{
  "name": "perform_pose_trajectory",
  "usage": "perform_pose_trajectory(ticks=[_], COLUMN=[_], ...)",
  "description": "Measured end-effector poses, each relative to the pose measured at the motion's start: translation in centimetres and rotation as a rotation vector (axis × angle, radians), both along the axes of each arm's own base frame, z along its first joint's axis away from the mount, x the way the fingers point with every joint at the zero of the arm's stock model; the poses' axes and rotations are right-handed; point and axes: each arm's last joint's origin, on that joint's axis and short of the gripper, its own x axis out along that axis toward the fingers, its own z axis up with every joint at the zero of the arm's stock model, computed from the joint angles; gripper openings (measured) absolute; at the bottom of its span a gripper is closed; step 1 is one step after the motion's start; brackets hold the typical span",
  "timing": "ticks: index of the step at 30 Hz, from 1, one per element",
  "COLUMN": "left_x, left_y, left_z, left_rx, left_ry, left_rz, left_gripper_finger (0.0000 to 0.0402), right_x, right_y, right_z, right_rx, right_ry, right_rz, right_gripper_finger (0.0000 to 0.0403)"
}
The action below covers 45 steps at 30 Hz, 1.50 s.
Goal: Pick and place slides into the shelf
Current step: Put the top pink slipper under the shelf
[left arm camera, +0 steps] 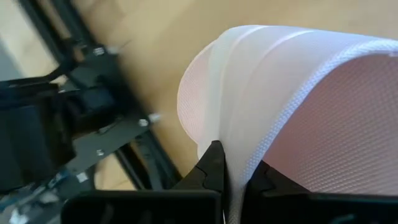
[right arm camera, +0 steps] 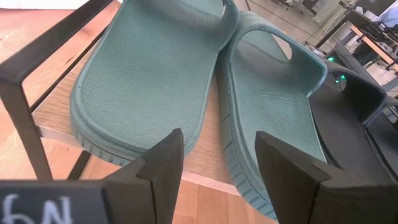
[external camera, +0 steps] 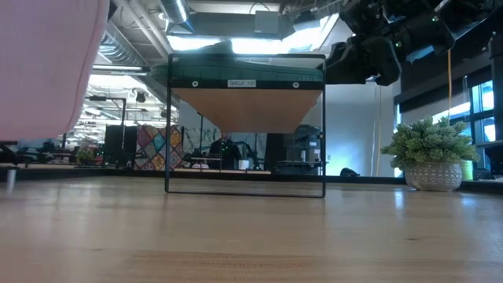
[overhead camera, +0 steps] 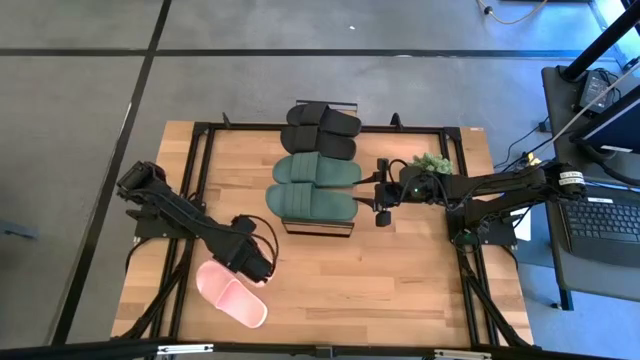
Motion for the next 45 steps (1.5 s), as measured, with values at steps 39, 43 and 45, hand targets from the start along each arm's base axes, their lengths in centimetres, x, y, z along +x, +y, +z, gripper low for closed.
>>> perform_pose_trajectory(ticks=[39,43,45], left_x=[1.5,1.5,1.5], left_y=[-2.2,-2.3,-2.3], left_z=[14.5,14.6,14.6], left_rx=[-0.104,-0.125,-0.126], left_ry=[-0.522,-0.524,-0.524], left_rz=[-0.553,-0.544,-0.544], left_gripper_finger=[0.0003,0.0002,0.0002], right_x=[-1.1,-1.1,-1.2], right_y=[1.5,1.7,1.7], right_z=[1.6,1.6,1.6], right_rx=[-0.007,-0.006,-0.005], right_ry=[-0.056,-0.057,-0.058], right_rz=[0.063,0.069,0.069], right_gripper_finger=[0.0200,0.0200,0.0200])
